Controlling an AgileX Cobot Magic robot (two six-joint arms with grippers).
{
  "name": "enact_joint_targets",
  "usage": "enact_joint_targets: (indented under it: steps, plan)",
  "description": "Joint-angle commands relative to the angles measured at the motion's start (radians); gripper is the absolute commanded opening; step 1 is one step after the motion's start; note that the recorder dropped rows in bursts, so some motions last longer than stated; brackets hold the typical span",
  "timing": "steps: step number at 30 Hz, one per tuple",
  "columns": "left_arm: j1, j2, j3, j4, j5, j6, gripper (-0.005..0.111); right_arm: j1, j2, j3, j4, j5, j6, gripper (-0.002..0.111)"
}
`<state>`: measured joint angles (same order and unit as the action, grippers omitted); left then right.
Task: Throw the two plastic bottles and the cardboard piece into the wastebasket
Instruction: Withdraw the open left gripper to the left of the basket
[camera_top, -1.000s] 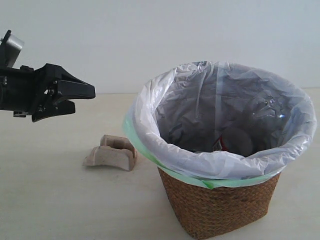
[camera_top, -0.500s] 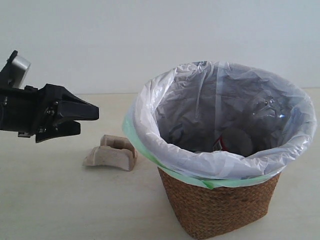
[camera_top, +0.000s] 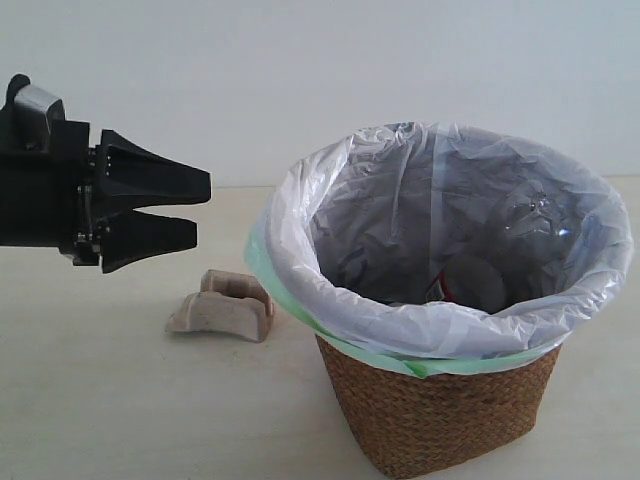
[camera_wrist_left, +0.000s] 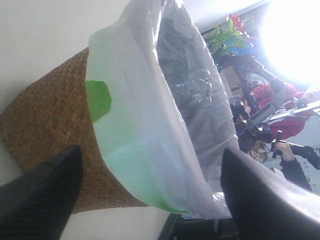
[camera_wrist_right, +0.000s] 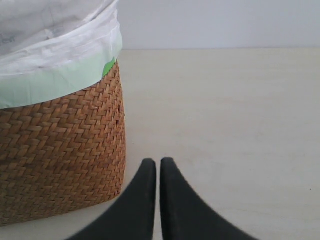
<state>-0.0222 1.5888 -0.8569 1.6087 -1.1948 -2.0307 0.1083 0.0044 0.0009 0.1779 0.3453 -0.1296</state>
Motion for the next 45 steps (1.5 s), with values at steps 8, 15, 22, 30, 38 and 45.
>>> enact_joint_targets:
  steps: [8,15,22,30,38,45]
  plan:
    - [0.001,0.001,0.001,-0.012,-0.026,0.008,0.071,-0.006,-0.004,-0.001,-0.007,-0.004,-0.004,0.000]
    - [0.001,0.001,0.001,-0.012,-0.026,0.140,0.071,-0.006,-0.004,-0.001,-0.007,-0.004,-0.004,0.000]
    - [-0.001,0.005,0.003,-0.012,-0.026,0.541,0.071,-0.006,-0.004,-0.001,-0.007,-0.004,-0.004,0.000]
    - [0.001,0.005,-0.001,0.000,-0.026,0.543,0.071,-0.006,-0.004,-0.001,-0.007,-0.004,-0.004,0.000]
    - [-0.001,0.005,-0.001,-0.129,-0.026,0.842,0.071,-0.006,-0.004,-0.001,-0.007,-0.004,-0.004,0.000]
    - [-0.033,0.005,-0.001,-0.300,0.087,1.055,0.071,-0.006,-0.004,-0.001,-0.007,-0.004,-0.004,0.000]
